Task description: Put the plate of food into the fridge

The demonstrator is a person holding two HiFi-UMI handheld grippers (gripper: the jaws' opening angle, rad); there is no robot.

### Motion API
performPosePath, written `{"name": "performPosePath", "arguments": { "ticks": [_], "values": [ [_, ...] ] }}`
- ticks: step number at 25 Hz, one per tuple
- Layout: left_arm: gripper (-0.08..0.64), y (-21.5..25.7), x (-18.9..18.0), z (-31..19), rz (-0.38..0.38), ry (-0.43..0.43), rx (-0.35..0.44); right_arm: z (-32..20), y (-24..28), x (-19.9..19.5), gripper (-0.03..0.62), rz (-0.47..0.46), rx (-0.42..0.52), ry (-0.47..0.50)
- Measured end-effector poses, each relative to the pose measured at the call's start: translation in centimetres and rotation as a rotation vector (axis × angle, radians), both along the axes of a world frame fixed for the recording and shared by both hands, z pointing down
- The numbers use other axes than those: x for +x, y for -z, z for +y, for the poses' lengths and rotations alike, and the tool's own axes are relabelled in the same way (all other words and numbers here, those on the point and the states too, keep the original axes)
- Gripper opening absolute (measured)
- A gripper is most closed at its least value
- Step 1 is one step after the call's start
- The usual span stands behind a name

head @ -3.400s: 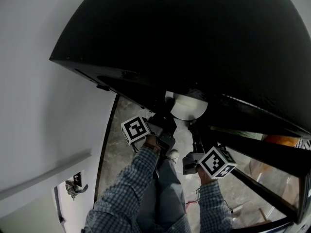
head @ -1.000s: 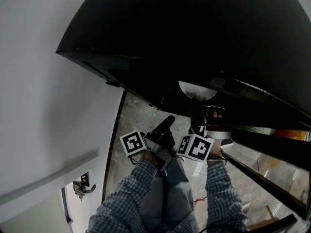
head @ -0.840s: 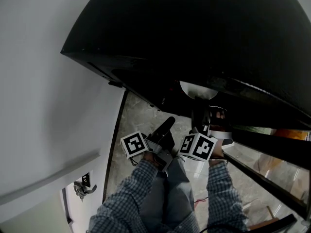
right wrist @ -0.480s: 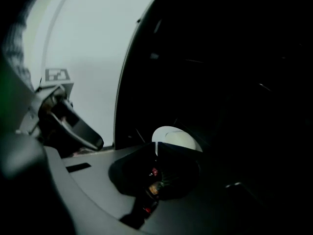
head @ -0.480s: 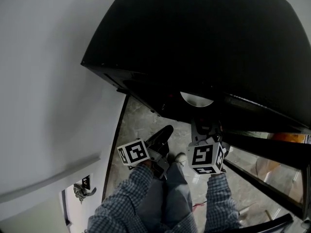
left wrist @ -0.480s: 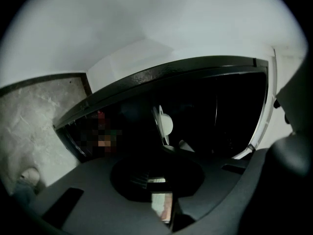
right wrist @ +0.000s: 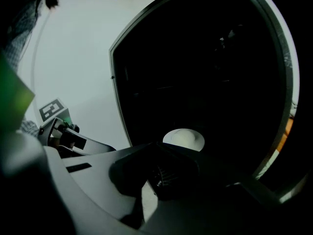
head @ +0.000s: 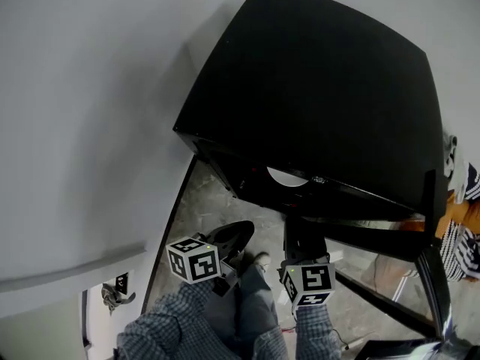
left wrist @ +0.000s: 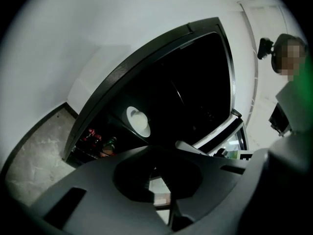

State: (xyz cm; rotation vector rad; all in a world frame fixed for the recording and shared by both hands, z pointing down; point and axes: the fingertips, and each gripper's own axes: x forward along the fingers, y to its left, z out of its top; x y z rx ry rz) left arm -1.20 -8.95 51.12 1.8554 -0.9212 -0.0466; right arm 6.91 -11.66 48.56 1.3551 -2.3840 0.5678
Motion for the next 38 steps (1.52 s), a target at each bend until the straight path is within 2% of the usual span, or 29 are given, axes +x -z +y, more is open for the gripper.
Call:
{"name": "performPosePath", "arguments": {
  "ticks": [2, 8, 13, 17, 20, 23, 28, 33, 38],
  "values": [
    [0.006, 1.6, 0.0, 1.0, -0.047, -0.022, 0.018, 0.9, 0.9, 0.8, 0.006, -0.008, -0.006, -0.017],
    [0.006, 7.0, 0.4, 1.4, -0.099, -0.057, 0.114, 1.2, 6.3, 1.6, 0.006, -0.061, 0.035, -0.013],
    [0.006, 11.0, 0.5, 0.7, -0.148, -0.095, 0.214, 1.7, 9.0, 1.4, 0.006, -0.059, 0.091, 0.035],
    [0.006, 13.2, 0.8, 0.8, -0.182, -0.108, 0.264, 2.7, 11.1, 1.2, 0.006, 0.014, 0.126, 0.075],
    [0.006, 14.9, 0.8, 0.4, -0.205, -0.117, 0.309, 2.9, 12.3, 1.3, 0.006, -0.010, 0.124, 0.057],
    [0.006, 16.4, 1.0, 0.3, -0.188, -0.114, 0.315, 3.2, 14.0, 1.4, 0.006, -0.017, 0.115, 0.045],
    [0.006, 19.1, 0.8, -0.9, -0.180, -0.100, 0.379, 2.4, 16.8, 1.4, 0.006, -0.120, 0.208, 0.009],
    [0.006, 21.7, 1.1, -2.3, -0.129, -0.084, 0.442, 2.0, 18.6, 2.3, 0.006, -0.134, 0.234, -0.018],
    [0.006, 22.6, 2.4, -2.7, -0.110, -0.122, 0.469, 1.9, 19.7, 3.0, 0.006, -0.162, 0.250, -0.038]
  ]
}}
